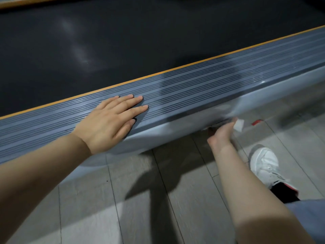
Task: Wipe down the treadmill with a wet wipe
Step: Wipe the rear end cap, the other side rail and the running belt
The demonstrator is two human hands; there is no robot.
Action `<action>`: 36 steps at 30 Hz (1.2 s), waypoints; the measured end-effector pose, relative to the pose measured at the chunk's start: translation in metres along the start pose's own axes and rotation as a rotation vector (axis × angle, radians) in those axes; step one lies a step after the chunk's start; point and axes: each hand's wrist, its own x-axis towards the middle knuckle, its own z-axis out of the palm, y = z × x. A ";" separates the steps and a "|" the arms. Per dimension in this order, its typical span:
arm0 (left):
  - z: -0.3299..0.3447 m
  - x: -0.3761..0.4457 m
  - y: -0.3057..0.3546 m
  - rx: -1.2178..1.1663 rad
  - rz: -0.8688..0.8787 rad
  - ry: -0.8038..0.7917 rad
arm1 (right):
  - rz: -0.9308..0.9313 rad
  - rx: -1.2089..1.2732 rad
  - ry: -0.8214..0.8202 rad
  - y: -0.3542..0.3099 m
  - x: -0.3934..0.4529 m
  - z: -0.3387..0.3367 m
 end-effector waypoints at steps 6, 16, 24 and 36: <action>0.001 0.000 0.001 -0.016 -0.015 0.007 | 0.342 0.268 -0.162 0.113 -0.091 0.034; -0.008 -0.031 -0.012 -0.347 -0.081 0.262 | 0.281 0.250 -0.060 0.104 -0.107 0.021; -0.045 -0.267 -0.139 0.011 -0.377 0.035 | 0.564 0.122 -0.106 0.232 -0.223 0.073; -0.036 -0.408 -0.203 0.185 -0.549 -0.137 | 0.753 -0.057 -0.309 0.357 -0.314 0.106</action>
